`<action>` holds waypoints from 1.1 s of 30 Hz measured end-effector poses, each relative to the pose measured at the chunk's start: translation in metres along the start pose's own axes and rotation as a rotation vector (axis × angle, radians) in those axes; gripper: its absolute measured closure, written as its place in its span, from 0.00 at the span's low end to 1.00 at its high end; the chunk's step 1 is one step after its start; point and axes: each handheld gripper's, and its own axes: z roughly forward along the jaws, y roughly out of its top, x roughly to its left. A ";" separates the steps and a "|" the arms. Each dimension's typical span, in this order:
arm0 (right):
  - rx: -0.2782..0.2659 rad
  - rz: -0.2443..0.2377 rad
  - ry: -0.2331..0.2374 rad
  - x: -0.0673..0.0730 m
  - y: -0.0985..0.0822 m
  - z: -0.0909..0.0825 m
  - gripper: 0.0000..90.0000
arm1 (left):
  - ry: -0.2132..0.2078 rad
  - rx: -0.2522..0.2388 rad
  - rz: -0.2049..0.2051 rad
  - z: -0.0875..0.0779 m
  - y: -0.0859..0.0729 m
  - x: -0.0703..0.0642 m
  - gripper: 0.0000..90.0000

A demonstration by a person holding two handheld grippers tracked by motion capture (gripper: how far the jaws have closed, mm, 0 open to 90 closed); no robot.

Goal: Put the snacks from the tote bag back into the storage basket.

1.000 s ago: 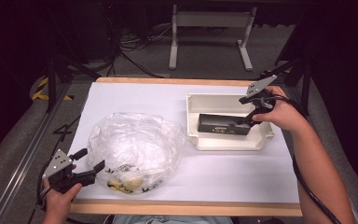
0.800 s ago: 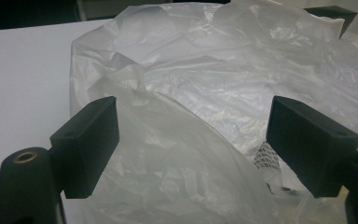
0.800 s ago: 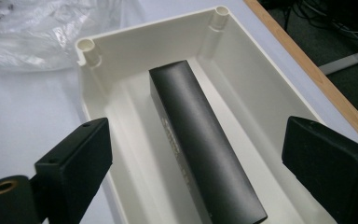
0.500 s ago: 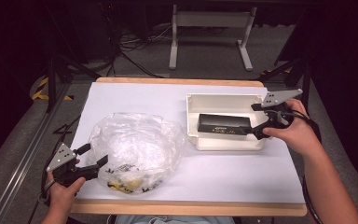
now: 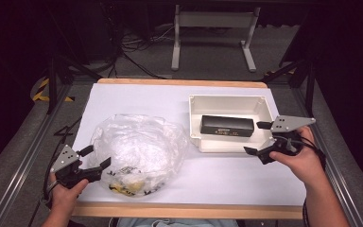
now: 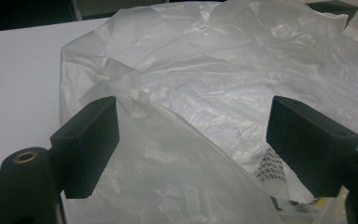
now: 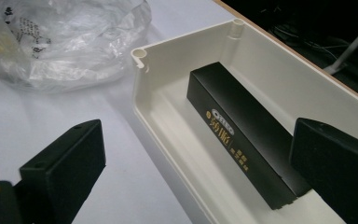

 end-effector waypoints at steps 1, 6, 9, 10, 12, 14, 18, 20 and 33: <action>-0.012 0.006 0.001 0.002 -0.003 0.002 0.05 | -0.001 0.001 -0.001 0.000 0.000 0.000 0.20; -0.041 0.014 -0.019 0.010 -0.012 0.008 0.05 | -0.002 0.005 0.003 0.000 0.000 -0.001 0.20; -0.067 0.035 0.000 0.015 -0.023 0.014 0.05 | -0.007 0.003 0.005 0.001 -0.001 -0.001 0.20; -0.065 0.038 0.003 0.016 -0.027 0.016 0.05 | -0.008 0.002 0.003 0.001 -0.001 -0.001 0.20; -0.066 0.043 0.000 0.018 -0.034 0.020 0.05 | -0.011 0.005 0.003 0.001 -0.001 0.000 0.20; -0.062 0.057 -0.004 0.019 -0.042 0.025 0.05 | -0.012 0.008 0.005 0.001 -0.001 0.000 0.20; -0.036 0.066 -0.027 0.020 -0.054 0.029 0.05 | -0.014 0.012 0.014 0.001 -0.001 -0.001 0.20; -0.075 0.105 -0.026 0.021 -0.060 0.030 0.05 | -0.017 0.015 0.016 0.002 -0.002 -0.001 0.20; -0.035 0.218 -0.127 0.027 -0.102 0.044 0.18 | -0.032 0.019 0.023 0.003 -0.002 -0.002 0.20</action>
